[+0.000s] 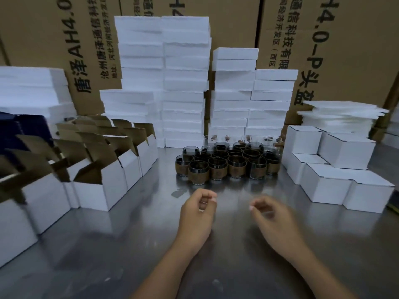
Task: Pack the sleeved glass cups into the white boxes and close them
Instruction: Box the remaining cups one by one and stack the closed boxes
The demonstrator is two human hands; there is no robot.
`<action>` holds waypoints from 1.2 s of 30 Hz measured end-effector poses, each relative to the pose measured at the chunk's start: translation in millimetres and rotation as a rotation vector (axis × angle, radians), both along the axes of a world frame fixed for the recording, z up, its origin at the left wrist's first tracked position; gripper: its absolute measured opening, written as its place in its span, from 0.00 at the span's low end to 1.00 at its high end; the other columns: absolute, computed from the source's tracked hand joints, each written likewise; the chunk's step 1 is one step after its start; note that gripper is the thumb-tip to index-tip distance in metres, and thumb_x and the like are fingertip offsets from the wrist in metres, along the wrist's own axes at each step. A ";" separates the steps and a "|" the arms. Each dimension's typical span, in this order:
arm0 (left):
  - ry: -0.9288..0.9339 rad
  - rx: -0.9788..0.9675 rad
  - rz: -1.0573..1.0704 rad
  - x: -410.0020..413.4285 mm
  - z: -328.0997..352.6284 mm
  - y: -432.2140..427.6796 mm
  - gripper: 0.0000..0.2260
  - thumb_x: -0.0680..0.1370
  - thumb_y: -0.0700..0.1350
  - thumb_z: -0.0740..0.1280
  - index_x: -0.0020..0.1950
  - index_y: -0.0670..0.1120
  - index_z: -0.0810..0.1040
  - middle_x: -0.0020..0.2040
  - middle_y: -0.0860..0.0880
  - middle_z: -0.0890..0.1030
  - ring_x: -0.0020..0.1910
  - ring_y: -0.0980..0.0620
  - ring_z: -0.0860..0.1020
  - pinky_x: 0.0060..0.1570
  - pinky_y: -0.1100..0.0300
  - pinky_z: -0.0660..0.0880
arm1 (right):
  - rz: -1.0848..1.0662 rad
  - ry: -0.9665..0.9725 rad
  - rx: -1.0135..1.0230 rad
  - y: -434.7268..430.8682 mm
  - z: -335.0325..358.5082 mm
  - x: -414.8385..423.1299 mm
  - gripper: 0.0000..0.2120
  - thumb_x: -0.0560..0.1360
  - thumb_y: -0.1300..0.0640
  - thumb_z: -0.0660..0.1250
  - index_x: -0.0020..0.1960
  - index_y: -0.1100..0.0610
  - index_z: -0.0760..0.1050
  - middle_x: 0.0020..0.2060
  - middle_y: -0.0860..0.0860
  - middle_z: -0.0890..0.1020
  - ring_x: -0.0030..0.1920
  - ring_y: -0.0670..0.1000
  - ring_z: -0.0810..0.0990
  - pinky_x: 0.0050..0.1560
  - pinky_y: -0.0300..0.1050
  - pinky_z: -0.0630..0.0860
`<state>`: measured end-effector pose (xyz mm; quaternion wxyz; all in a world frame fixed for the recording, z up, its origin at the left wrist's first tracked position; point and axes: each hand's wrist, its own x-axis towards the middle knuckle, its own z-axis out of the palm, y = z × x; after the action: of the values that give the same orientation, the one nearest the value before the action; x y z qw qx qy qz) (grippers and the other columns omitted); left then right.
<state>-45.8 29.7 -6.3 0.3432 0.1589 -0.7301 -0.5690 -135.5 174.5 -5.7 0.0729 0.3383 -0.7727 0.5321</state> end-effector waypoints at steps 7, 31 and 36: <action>0.061 -0.072 0.140 11.1 6.8 -13.1 0.11 0.77 0.35 0.64 0.43 0.52 0.75 0.40 0.55 0.77 0.37 0.68 0.73 0.37 0.76 0.68 | -0.112 0.015 -0.089 10.5 -9.4 -10.9 0.15 0.73 0.69 0.67 0.36 0.50 0.74 0.33 0.45 0.79 0.35 0.36 0.76 0.38 0.24 0.69; -0.409 -0.705 0.736 81.2 12.1 -148.4 0.20 0.76 0.37 0.67 0.66 0.47 0.68 0.48 0.43 0.79 0.54 0.41 0.73 0.65 0.45 0.61 | -0.093 -0.040 -0.122 6.4 -13.6 -18.1 0.14 0.73 0.69 0.67 0.35 0.53 0.74 0.32 0.47 0.78 0.31 0.36 0.73 0.35 0.26 0.69; -0.346 -0.681 0.631 72.1 18.2 -122.7 0.19 0.77 0.40 0.66 0.67 0.49 0.69 0.54 0.45 0.78 0.55 0.46 0.68 0.60 0.47 0.65 | -0.083 -0.042 -0.105 6.3 -14.4 -18.3 0.12 0.73 0.68 0.67 0.36 0.54 0.74 0.32 0.47 0.78 0.32 0.37 0.73 0.36 0.27 0.68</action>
<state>26.3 -93.0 11.9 0.4049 0.3435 -0.8370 -0.1318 -153.8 180.8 -20.1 0.0963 0.2906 -0.7585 0.5752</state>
